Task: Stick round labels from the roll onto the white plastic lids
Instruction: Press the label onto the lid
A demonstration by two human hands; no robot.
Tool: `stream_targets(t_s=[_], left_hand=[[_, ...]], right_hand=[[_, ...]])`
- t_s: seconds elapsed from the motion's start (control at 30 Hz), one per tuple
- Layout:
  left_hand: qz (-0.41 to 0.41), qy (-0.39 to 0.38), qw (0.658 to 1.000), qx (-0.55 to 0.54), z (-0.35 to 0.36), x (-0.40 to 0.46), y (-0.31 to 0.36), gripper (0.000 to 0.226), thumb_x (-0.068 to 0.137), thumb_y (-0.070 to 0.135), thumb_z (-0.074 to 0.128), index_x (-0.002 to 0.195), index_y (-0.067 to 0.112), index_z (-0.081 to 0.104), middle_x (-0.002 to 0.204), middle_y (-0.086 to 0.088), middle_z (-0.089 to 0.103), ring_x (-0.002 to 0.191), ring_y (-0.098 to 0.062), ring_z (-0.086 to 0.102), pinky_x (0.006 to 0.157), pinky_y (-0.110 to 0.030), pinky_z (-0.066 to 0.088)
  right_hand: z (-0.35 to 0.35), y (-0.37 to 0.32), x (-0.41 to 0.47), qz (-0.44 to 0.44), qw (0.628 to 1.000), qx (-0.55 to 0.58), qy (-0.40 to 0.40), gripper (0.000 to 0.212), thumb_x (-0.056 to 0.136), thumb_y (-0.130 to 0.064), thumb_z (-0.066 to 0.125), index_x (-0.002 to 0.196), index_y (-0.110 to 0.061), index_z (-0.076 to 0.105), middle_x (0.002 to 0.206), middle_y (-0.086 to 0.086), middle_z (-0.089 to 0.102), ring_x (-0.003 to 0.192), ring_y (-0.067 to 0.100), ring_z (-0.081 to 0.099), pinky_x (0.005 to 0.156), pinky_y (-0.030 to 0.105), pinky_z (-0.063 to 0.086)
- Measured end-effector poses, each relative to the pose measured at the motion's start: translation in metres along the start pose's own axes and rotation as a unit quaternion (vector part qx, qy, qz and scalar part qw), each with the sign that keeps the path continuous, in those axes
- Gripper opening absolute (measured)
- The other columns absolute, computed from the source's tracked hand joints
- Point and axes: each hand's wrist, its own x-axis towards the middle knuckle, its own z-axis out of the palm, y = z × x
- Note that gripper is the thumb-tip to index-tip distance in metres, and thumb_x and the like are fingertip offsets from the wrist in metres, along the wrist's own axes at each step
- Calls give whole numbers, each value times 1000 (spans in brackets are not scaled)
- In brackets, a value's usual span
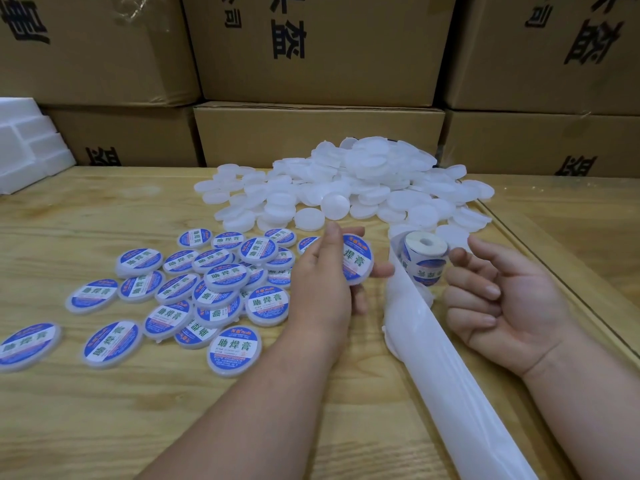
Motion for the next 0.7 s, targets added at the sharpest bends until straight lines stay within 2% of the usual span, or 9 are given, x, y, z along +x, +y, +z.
stream_targets(t_s=[0.1,0.2,0.3,0.4,0.5,0.63,0.7], left_hand=[[-29,38,999,8,0,-1,0,54,101,61,39,77,17,60,46,-2,52,32,-14,41,34,-17,29],[-21,39,999,-3,1,2,-3,50,101,57,44,68,20,50,45,0,45,35,-12,39,35,-17,30],[-9,24,999,-32,0,5,-4,33,100,47,56,75,25,58,54,2,56,41,-11,43,38,-19,32],[15,9,1000,-26,-1,6,-6,13,96,35,67,93,23,62,72,2,72,43,-11,46,40,-21,36],[7,7,999,-39,-2,7,-6,17,94,33,71,103,23,61,91,0,79,49,-9,54,44,-20,41],[-21,30,993,-110,-3,10,-5,22,91,25,74,109,17,65,103,2,78,57,-8,58,46,-19,42],[-37,43,986,-160,-5,11,-3,21,90,20,74,110,19,68,105,4,78,58,-6,60,48,-18,43]], right_hand=[[-2,1,2,-21,999,5,34,22,84,-34,64,70,-20,54,50,-9,23,47,7,7,33,18,13],[-1,1,3,-30,998,9,60,25,85,-32,63,66,-20,52,50,-9,23,48,8,7,33,18,15],[-1,1,3,-31,997,16,68,28,86,-32,62,64,-20,51,51,-9,23,48,8,7,32,19,15],[-1,1,4,-28,997,20,66,28,85,-31,62,63,-19,50,50,-9,23,48,8,8,32,19,16],[-1,1,4,-30,997,22,67,28,85,-31,62,63,-19,50,50,-9,23,47,8,8,31,19,17],[-2,2,4,-36,996,23,73,27,84,-30,63,63,-20,50,50,-8,23,46,8,9,31,19,17],[1,4,4,-62,993,-18,94,29,87,-29,62,64,-21,47,50,-7,23,41,8,14,31,20,18]])
